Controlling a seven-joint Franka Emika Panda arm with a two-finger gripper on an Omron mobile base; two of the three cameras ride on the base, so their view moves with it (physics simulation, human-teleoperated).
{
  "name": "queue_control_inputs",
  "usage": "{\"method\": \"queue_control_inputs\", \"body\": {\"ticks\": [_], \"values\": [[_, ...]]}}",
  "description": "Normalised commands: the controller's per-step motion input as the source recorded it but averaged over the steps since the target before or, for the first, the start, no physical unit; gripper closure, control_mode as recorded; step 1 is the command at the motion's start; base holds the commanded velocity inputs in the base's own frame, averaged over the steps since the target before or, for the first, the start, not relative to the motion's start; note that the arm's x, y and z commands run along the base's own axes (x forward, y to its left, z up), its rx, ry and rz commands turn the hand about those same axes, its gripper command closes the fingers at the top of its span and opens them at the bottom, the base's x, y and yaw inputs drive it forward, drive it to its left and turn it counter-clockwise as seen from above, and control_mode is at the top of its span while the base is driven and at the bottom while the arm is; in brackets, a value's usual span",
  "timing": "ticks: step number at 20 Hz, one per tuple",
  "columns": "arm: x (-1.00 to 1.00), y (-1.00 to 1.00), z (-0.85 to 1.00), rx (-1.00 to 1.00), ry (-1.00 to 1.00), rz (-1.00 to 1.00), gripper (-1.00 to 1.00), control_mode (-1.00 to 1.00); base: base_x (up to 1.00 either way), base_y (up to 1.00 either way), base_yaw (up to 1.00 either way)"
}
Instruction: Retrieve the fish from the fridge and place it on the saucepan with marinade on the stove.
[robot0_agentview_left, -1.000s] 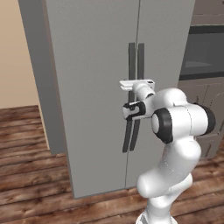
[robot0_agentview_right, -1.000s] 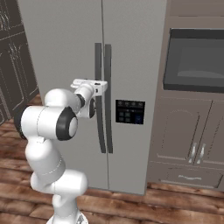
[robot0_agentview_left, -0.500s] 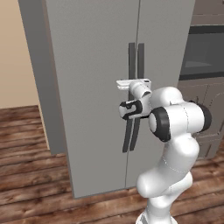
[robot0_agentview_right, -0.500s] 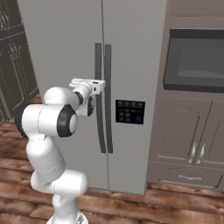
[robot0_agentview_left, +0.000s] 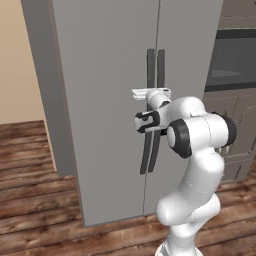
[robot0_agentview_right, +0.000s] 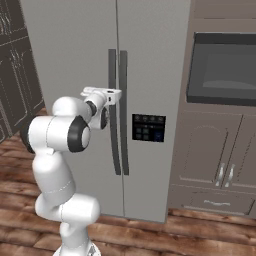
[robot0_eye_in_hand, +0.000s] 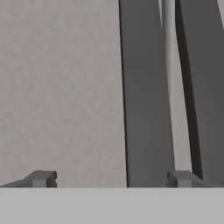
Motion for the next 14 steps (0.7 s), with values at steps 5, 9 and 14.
{"method": "queue_control_inputs", "body": {"ticks": [5, 9, 14], "values": [[0.00, -0.18, 0.00, 0.00, 0.00, 0.00, -1.00, -1.00, 0.00, 0.00, 0.00], [0.00, -0.16, 0.00, 0.00, 0.00, 0.00, -1.00, -1.00, 0.00, 0.00, 0.00], [0.10, -0.02, -0.07, 0.00, 0.00, 0.00, -1.00, -1.00, 0.00, 0.00, 0.00]]}}
